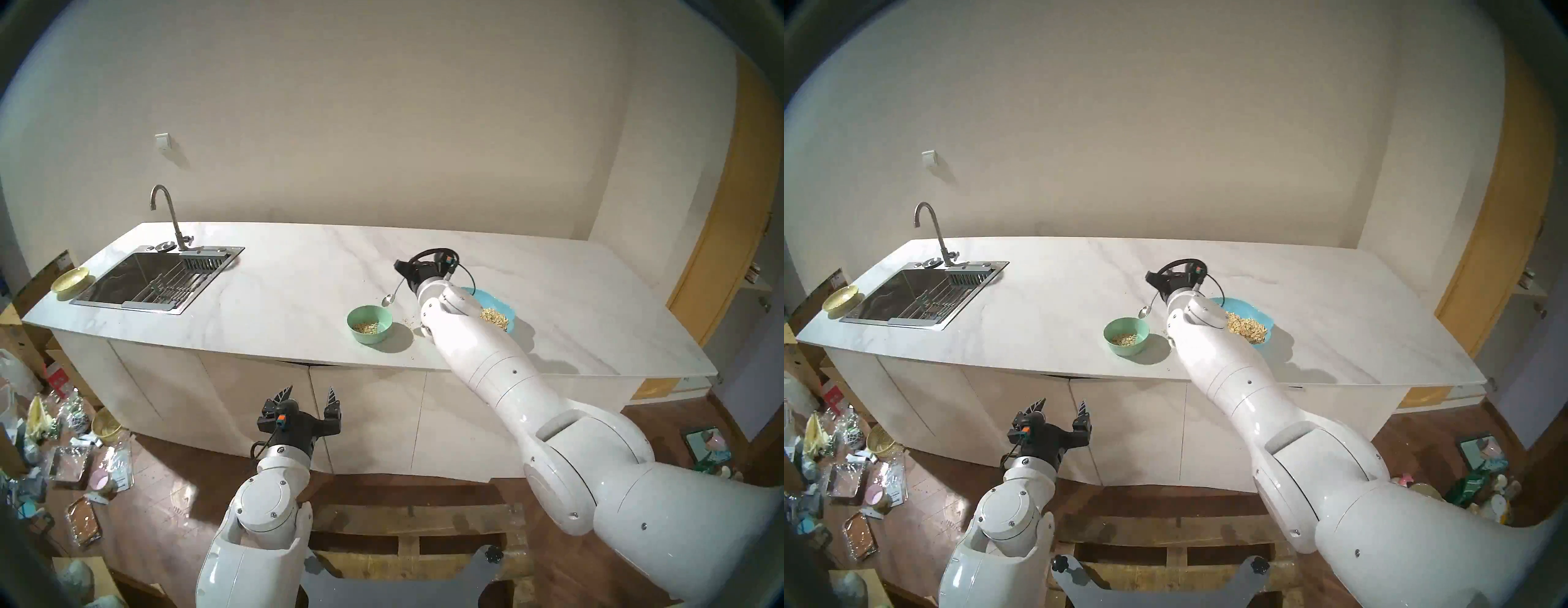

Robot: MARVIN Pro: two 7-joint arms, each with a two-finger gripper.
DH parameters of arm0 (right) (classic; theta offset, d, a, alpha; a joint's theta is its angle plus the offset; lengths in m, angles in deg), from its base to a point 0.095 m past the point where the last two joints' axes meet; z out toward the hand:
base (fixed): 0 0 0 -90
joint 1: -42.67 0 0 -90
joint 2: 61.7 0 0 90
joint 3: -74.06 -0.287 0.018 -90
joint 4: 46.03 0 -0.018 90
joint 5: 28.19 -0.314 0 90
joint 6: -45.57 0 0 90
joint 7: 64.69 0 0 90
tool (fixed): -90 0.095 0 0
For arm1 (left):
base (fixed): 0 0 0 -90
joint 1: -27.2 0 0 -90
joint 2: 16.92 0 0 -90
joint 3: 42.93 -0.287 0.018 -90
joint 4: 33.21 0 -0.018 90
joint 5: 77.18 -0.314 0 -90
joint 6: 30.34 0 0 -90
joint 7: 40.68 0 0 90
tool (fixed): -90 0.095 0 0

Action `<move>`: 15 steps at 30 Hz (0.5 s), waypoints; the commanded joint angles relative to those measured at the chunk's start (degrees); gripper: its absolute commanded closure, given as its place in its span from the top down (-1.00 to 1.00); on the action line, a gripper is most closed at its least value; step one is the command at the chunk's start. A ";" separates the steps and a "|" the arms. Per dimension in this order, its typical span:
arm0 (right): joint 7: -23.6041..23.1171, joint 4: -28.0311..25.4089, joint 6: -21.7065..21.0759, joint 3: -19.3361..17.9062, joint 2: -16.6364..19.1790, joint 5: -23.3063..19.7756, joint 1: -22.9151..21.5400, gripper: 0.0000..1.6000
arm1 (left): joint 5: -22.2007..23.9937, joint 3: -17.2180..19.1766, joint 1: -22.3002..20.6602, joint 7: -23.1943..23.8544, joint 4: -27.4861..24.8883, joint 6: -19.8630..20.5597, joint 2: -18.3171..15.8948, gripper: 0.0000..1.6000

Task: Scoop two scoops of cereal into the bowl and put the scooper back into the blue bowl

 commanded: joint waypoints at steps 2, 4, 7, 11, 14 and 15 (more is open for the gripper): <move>0.76 -0.69 -0.49 -4.17 5.68 -2.64 -2.33 -1.00 | 0.07 -0.15 -0.31 0.20 -1.39 -0.37 0.00 1.00; 1.40 -0.70 -0.69 -5.32 8.28 -2.95 -2.18 -1.00 | 0.08 -0.15 -0.29 0.21 -1.43 -0.37 0.00 1.00; 1.28 -1.13 -1.20 -6.83 11.42 -3.19 -1.57 -1.00 | 0.10 -0.15 -0.26 0.23 -1.48 -0.36 -0.01 1.00; 1.84 -3.33 -2.33 -9.13 13.78 -4.97 0.66 -1.00 | 0.13 -0.15 -0.20 0.27 -1.58 -0.32 -0.03 1.00; 2.01 -5.12 -3.41 -9.81 14.06 -5.72 2.92 -1.00 | 0.13 -0.15 -0.20 0.27 -1.58 -0.32 -0.03 1.00; 2.02 -5.24 -3.31 -9.83 13.86 -5.77 3.40 -1.00 | 0.12 -0.15 -0.22 0.25 -1.55 -0.33 -0.03 1.00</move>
